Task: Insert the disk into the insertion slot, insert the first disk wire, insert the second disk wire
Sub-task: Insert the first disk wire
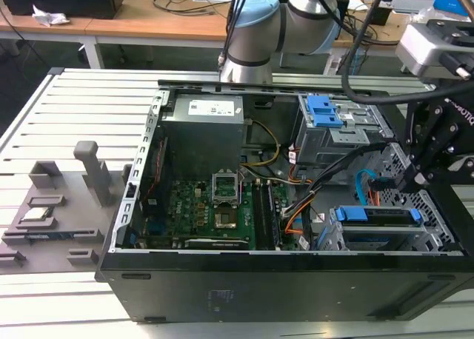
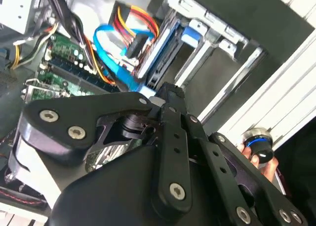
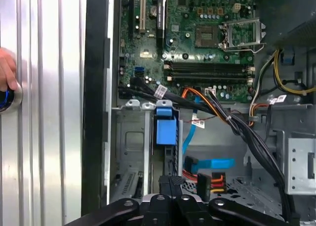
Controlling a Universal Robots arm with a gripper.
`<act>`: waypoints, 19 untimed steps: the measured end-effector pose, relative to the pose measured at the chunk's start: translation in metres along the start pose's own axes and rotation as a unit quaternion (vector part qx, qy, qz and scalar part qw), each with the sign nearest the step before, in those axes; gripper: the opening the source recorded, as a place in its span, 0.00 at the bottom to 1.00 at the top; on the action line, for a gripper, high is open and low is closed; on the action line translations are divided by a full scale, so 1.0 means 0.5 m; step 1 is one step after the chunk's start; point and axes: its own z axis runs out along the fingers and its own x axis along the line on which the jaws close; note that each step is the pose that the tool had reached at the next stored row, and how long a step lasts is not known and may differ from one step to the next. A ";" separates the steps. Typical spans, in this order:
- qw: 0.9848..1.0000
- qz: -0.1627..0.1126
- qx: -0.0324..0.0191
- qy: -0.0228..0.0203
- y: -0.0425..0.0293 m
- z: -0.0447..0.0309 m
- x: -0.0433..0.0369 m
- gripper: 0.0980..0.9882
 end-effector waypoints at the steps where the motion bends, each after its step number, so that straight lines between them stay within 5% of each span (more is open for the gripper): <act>1: 1.000 0.000 0.000 0.000 -0.005 0.000 -0.006 0.01; 4: 1.000 0.000 0.000 0.000 -0.013 0.003 -0.031 0.01; 8: 1.000 0.000 -0.002 0.000 -0.020 0.029 -0.061 0.01; 19: 1.000 0.000 -0.002 0.000 -0.021 0.045 -0.067 0.01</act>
